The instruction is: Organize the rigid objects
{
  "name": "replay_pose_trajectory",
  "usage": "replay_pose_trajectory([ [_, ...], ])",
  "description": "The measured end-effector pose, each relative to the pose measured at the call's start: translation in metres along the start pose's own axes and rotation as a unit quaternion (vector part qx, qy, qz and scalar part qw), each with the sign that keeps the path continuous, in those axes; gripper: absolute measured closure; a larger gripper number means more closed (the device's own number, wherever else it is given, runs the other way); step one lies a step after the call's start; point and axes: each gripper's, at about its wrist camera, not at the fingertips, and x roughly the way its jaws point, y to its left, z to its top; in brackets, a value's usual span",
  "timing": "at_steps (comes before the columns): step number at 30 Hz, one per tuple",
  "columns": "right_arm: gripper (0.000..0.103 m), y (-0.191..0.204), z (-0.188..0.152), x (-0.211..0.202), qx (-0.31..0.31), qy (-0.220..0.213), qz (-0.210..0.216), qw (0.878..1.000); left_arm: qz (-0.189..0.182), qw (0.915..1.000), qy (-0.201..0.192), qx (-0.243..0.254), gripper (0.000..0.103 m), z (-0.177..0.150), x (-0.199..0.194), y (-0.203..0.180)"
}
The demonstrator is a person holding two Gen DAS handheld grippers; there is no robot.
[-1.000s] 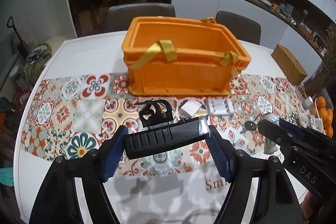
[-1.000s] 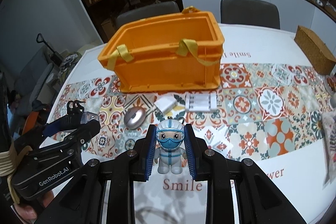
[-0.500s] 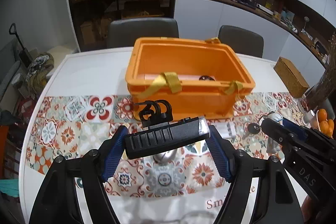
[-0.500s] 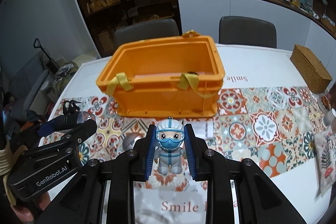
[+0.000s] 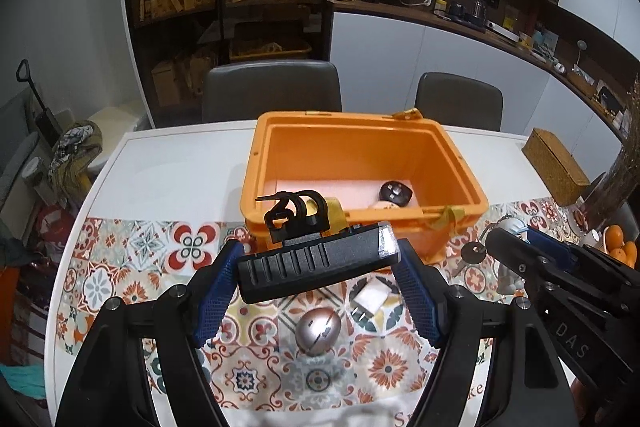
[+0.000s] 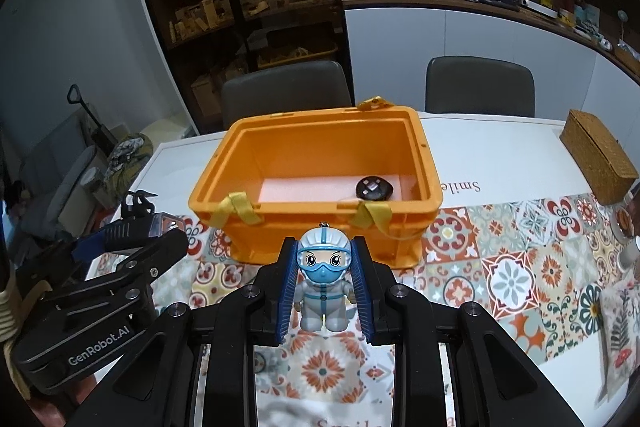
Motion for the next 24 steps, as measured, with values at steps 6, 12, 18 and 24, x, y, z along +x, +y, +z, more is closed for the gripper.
replay_pose_trajectory([
  [6, 0.076, -0.001, 0.018, 0.006, -0.001, -0.008, -0.003, 1.000, 0.000, 1.0000, -0.005, 0.000, 0.028, 0.017, 0.005, 0.000],
  [12, 0.076, -0.003, 0.034, 0.014, 0.003, -0.009, -0.005, 1.000, 0.001, 0.9999, -0.008, 0.007, 0.028, 0.033, 0.012, -0.001],
  [18, 0.076, -0.005, 0.051, 0.032, 0.004, 0.009, -0.004, 1.000, 0.002, 0.9999, -0.001, 0.016, 0.028, 0.047, 0.022, -0.001],
  [24, 0.076, -0.003, 0.066, 0.045, -0.003, 0.015, -0.010, 1.000, 0.012, 0.9996, 0.002, 0.024, 0.028, 0.064, 0.033, -0.001],
])
